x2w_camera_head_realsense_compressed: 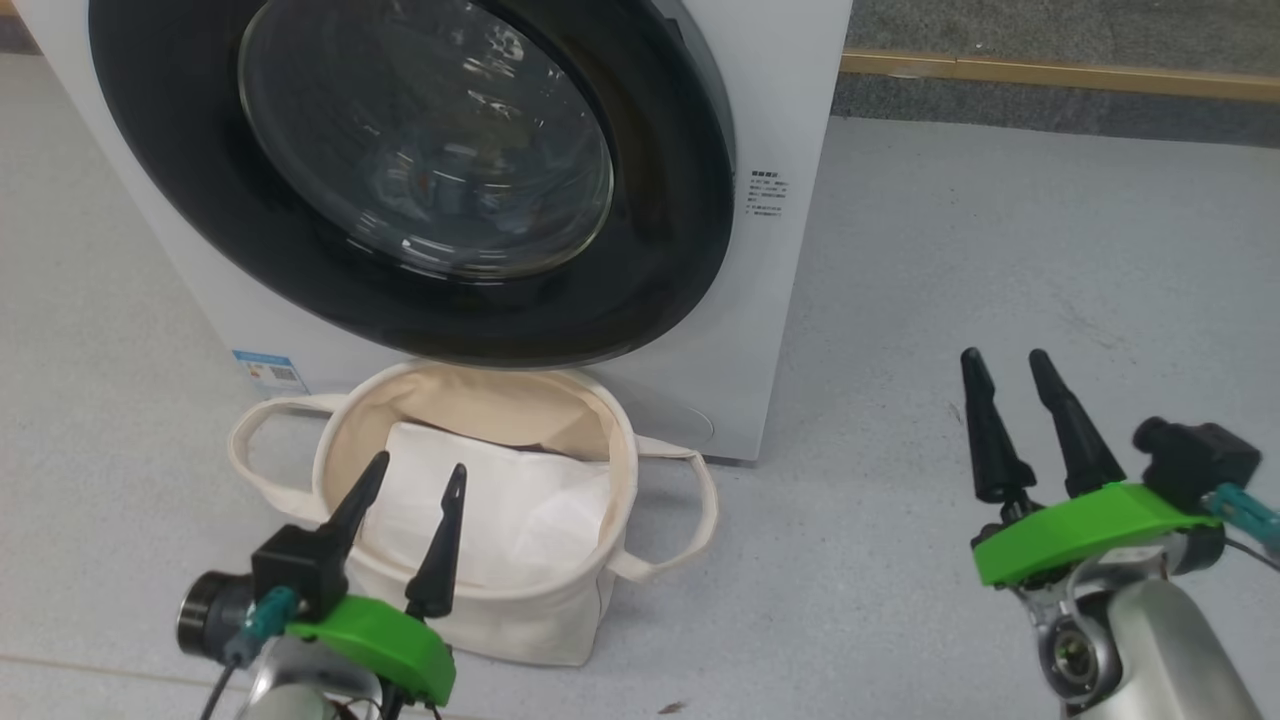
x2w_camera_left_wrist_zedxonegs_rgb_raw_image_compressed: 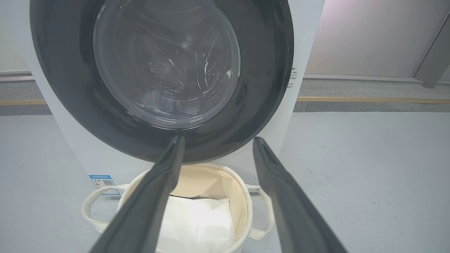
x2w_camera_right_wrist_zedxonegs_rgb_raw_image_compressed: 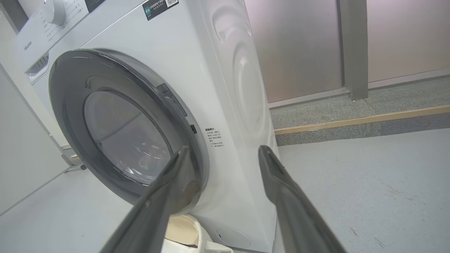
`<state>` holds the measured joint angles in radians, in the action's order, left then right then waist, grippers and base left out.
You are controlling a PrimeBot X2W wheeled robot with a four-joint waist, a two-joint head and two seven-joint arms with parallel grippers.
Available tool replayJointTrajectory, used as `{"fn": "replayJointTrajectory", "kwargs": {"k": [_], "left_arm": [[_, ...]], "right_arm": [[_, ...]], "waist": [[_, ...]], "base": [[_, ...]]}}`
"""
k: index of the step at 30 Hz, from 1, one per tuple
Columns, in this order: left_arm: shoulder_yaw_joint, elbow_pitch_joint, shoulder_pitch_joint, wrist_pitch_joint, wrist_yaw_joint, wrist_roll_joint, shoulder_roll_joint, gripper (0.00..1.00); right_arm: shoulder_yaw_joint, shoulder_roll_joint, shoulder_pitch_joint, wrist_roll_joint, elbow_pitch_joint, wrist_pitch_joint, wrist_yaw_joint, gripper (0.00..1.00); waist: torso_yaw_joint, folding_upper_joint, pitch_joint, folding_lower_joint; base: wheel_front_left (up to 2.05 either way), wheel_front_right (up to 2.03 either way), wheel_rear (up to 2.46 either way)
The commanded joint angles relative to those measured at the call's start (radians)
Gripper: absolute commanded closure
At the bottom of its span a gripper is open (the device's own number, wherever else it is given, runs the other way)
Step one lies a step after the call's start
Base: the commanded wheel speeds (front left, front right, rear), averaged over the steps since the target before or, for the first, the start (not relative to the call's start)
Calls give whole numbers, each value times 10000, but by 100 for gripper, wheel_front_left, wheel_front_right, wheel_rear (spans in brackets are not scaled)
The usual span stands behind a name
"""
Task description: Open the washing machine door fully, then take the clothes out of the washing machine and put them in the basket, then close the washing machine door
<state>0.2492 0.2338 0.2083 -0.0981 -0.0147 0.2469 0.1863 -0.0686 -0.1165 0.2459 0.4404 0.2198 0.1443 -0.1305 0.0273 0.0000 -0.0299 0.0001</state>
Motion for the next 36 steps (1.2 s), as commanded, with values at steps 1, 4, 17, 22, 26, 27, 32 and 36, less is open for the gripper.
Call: {"fn": "replayJointTrajectory", "kwargs": {"k": [1, 4, 17, 22, 26, 27, 32, 36], "left_arm": [[-186, -266, 577, -71, 102, -302, 150, 0], [-63, -161, 597, -153, 136, -593, 89, 0], [-133, 250, 623, -268, 568, -1454, -160, 0], [-33, 362, 805, -257, 680, -1975, -163, 0], [79, 377, 970, -345, 821, -2488, -123, 0], [95, 377, 1001, -362, 866, -2599, -125, 0], [159, 374, 1106, -459, 1053, -3096, -135, 0], [-28, 313, 1099, -548, 1294, -2986, -177, 0]], "right_arm": [[-209, 16, 512, -278, -278, 148, -2, 0], [-221, 35, 473, -665, -10, 191, -2, 0], [190, 320, 701, -1494, 815, -74, -2, 0], [-11, 264, 876, -2821, 799, 264, -2, 0], [-103, 288, 1012, -3492, 809, 464, -2, 0], [-105, 297, 1038, -3637, 825, 501, -2, 0], [-18, 408, 1130, -3806, 1001, 497, -2, 0], [178, 552, 1114, -2594, 1095, 209, -2, 0]], "waist": [[8, 0, 0, 0], [24, 0, 5, 0], [1, 0, -86, 0], [-3, 0, -234, 0], [-3, 0, -321, 0], [0, 0, -332, 0], [24, 0, -332, 0], [29, 0, -308, 0]], "base": [[0, 0, 0], [0, 0, 0], [0, 0, 0], [0, 0, 0], [0, 0, 0], [0, 0, 0], [0, 0, 0], [0, 0, 0]]}}
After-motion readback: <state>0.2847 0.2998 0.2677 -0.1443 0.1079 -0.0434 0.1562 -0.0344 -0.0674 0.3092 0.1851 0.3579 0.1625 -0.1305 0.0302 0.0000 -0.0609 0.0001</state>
